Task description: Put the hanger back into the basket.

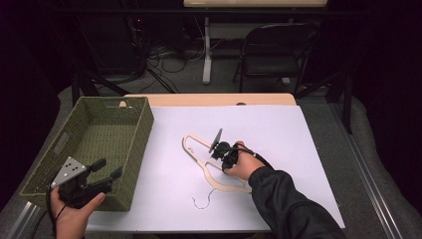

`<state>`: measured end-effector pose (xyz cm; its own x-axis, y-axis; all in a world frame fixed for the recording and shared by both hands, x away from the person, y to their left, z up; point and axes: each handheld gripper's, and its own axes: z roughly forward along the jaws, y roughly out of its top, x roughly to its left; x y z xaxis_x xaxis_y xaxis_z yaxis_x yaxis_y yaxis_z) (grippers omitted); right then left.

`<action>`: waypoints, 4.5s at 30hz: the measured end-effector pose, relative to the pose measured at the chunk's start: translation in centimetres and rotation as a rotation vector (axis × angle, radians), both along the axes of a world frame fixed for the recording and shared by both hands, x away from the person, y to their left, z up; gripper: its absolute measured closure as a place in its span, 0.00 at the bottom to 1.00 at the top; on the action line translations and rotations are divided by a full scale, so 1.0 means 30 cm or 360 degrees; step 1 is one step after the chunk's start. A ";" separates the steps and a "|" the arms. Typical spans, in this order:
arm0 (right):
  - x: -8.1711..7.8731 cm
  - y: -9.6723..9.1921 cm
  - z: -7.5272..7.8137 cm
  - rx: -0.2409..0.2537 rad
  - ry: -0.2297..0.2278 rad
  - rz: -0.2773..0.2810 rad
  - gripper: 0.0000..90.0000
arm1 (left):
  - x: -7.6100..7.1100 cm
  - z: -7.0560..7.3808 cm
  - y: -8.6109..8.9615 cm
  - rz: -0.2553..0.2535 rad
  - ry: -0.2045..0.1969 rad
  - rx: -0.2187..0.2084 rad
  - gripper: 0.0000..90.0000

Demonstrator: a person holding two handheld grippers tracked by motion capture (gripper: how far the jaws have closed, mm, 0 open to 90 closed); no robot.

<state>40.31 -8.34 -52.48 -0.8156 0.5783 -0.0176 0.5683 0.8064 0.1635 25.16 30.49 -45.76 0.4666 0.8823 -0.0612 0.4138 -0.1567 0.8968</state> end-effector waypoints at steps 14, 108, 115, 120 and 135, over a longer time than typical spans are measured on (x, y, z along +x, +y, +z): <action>-0.003 -0.018 0.014 0.0079 0.0077 0.0042 0.95 | -0.021 0.026 -0.053 -0.0060 -0.0075 0.0034 0.39; -0.109 0.008 0.100 0.0289 0.0265 0.0311 0.95 | 0.133 -0.273 -0.639 -0.0893 -0.0136 0.0715 0.32; -0.108 0.013 0.100 0.0283 0.0293 0.0320 0.95 | 0.142 -0.284 -0.649 -0.0962 -0.0075 0.0700 0.42; -0.109 0.015 0.089 0.0308 0.0275 0.0321 0.95 | 0.146 -0.291 -0.653 -0.0984 -0.0040 0.0692 0.47; -0.110 0.024 0.075 0.0295 0.0279 0.0331 0.95 | 0.151 -0.295 -0.653 -0.0994 -0.0009 0.0696 0.51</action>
<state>37.00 -7.62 -50.24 -0.8978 0.3796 0.2234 0.4273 0.8737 0.2327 29.68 10.89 -54.61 0.8863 0.3978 0.2372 0.1272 -0.7015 0.7012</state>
